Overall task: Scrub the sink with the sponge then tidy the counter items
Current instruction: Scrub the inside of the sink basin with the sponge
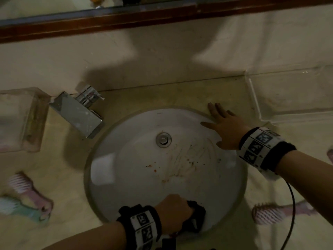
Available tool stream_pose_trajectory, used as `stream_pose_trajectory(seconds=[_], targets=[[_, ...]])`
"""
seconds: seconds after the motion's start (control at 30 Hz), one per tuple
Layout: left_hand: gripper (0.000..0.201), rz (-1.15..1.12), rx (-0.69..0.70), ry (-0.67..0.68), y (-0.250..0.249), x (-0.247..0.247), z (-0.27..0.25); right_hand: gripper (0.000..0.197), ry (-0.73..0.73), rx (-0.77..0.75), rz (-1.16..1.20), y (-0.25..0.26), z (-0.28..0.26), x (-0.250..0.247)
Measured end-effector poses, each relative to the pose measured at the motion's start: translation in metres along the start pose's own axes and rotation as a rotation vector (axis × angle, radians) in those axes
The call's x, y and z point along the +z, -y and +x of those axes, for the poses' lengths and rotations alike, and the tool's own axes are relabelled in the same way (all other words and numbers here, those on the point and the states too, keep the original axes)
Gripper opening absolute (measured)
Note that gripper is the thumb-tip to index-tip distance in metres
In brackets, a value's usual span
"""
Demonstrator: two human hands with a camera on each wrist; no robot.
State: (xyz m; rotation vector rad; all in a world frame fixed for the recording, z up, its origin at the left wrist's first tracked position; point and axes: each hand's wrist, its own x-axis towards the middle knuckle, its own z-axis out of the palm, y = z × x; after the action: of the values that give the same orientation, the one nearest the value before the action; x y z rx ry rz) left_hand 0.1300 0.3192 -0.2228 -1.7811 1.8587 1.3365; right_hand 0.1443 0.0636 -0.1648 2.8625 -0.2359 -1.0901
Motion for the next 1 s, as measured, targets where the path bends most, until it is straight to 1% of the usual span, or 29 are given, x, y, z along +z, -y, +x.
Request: stream_pose_trajectory(seconds=[0.07, 0.17, 0.27, 0.37, 0.43, 0.47, 0.5, 0.57, 0.63, 0.7, 0.77, 0.83, 0.87, 0.93, 1.0], targets=[[0.024, -0.026, -0.019, 0.026, -0.007, -0.012, 0.008, 0.085, 0.001, 0.001, -0.006, 0.0, 0.0, 0.0], [0.028, -0.054, -0.061, 0.014, -0.009, -0.028, 0.023, 0.085, -0.001, 0.003, -0.013, 0.001, 0.001, 0.0], [0.03, -0.111, -0.126, -0.076, -0.005, -0.041, 0.034, 0.085, 0.002, 0.008, -0.015, 0.001, 0.001, 0.001], [0.023, -0.215, -0.184, -0.163, 0.006, -0.053, 0.043, 0.084, 0.002, 0.008, -0.003, 0.002, -0.001, -0.001], [0.043, -0.26, -0.207, -0.212, 0.015, -0.058, 0.048, 0.083, 0.001, 0.005, 0.002, 0.002, -0.002, -0.003], [0.046, -0.263, -0.195, -0.227, 0.016, -0.06, 0.05, 0.082, 0.001, 0.002, 0.009, 0.001, -0.002, -0.004], [0.043, -0.247, -0.167, -0.245, 0.014, -0.062, 0.049, 0.082, -0.001, 0.0, 0.016, 0.0, -0.002, -0.003], [0.023, -0.188, -0.076, -0.288, -0.003, -0.063, 0.048, 0.082, -0.008, -0.006, 0.02, -0.001, -0.002, -0.002], [0.024, -0.092, 0.036, -0.265, -0.024, -0.062, 0.05, 0.083, -0.01, -0.011, 0.019, -0.002, -0.001, 0.0], [0.024, 0.052, 0.119, -0.174, -0.038, -0.065, 0.053, 0.084, -0.009, -0.016, 0.02, -0.002, 0.001, -0.001], [0.027, 0.198, 0.127, -0.094, -0.033, -0.07, 0.053, 0.084, -0.01, -0.02, 0.021, -0.003, 0.002, 0.0], [0.028, 0.291, 0.119, -0.041, -0.02, -0.072, 0.052, 0.083, -0.017, -0.018, 0.021, -0.002, 0.003, 0.002], [0.029, 0.313, 0.126, -0.052, -0.012, -0.065, 0.055, 0.083, -0.021, -0.019, 0.019, -0.003, 0.003, 0.002], [0.028, 0.283, 0.087, -0.071, -0.002, -0.062, 0.058, 0.083, -0.026, -0.023, 0.022, -0.003, 0.003, 0.004], [0.026, 0.294, 0.021, -0.162, 0.004, -0.067, 0.056, 0.083, -0.028, -0.029, 0.025, -0.004, 0.003, 0.004]])
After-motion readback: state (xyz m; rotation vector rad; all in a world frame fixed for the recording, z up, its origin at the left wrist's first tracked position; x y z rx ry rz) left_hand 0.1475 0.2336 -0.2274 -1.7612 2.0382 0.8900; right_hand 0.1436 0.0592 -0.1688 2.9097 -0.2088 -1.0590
